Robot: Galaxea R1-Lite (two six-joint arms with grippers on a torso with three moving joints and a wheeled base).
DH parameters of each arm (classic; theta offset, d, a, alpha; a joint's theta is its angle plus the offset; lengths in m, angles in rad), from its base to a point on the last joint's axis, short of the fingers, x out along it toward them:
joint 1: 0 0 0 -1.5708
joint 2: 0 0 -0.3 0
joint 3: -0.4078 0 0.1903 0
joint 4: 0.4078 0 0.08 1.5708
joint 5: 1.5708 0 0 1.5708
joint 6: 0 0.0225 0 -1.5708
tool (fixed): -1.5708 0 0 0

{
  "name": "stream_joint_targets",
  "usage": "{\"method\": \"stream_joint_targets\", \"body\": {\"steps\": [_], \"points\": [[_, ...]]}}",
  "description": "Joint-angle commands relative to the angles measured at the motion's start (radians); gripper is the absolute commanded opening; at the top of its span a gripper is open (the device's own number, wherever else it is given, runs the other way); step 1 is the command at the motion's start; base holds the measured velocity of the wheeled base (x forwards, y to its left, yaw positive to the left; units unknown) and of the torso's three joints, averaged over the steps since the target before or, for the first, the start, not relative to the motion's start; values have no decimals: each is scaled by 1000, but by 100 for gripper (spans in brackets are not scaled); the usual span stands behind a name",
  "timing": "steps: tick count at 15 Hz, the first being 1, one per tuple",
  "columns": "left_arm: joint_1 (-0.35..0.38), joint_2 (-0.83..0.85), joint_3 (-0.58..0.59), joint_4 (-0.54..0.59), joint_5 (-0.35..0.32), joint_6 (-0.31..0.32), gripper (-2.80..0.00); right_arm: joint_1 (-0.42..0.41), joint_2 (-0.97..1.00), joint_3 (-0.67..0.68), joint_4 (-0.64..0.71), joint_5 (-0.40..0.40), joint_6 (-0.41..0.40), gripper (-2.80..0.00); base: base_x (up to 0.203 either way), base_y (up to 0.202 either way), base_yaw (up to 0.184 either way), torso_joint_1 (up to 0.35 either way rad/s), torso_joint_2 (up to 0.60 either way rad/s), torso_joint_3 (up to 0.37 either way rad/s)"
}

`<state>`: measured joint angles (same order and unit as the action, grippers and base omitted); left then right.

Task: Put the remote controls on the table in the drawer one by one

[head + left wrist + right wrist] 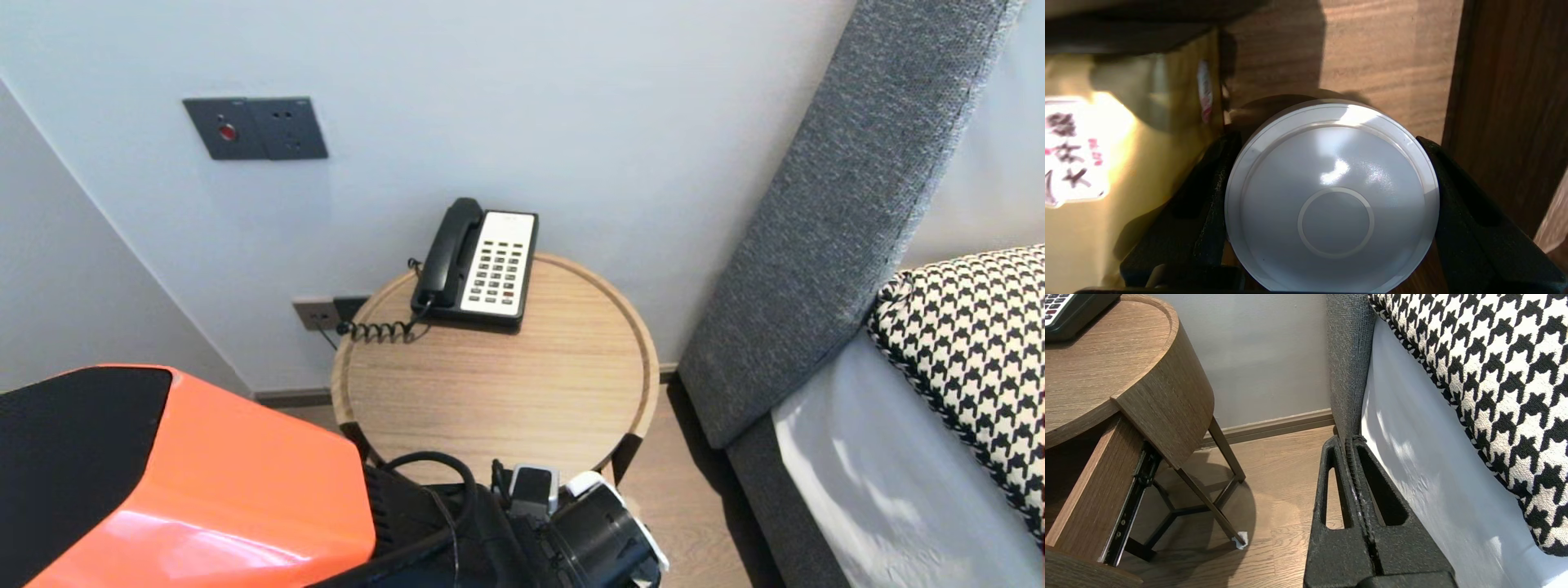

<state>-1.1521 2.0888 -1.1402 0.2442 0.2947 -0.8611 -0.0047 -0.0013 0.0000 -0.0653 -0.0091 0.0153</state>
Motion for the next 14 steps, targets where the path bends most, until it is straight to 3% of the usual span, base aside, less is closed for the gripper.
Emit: {"method": "stream_joint_targets", "body": {"steps": [1, 10, 11, 14], "points": [[10, 9, -3, -2, 3, -6, -280, 0, -2, 25, -1, 0, 0, -280, 0, 0, 0, 0, 0, 0], [37, 20, -6, -54, 6, -19, -280, 0, -2, 25, -1, 0, 0, -280, 0, 0, 0, 0, 0, 0], [36, 20, -3, -54, 6, -16, 0, 0, -2, 25, -1, 0, 0, -280, 0, 0, 0, 0, 0, 0], [35, 12, 7, -54, 6, -15, 0, 0, -2, 25, -1, 0, 0, -280, 0, 0, 0, 0, 0, 0]]}}
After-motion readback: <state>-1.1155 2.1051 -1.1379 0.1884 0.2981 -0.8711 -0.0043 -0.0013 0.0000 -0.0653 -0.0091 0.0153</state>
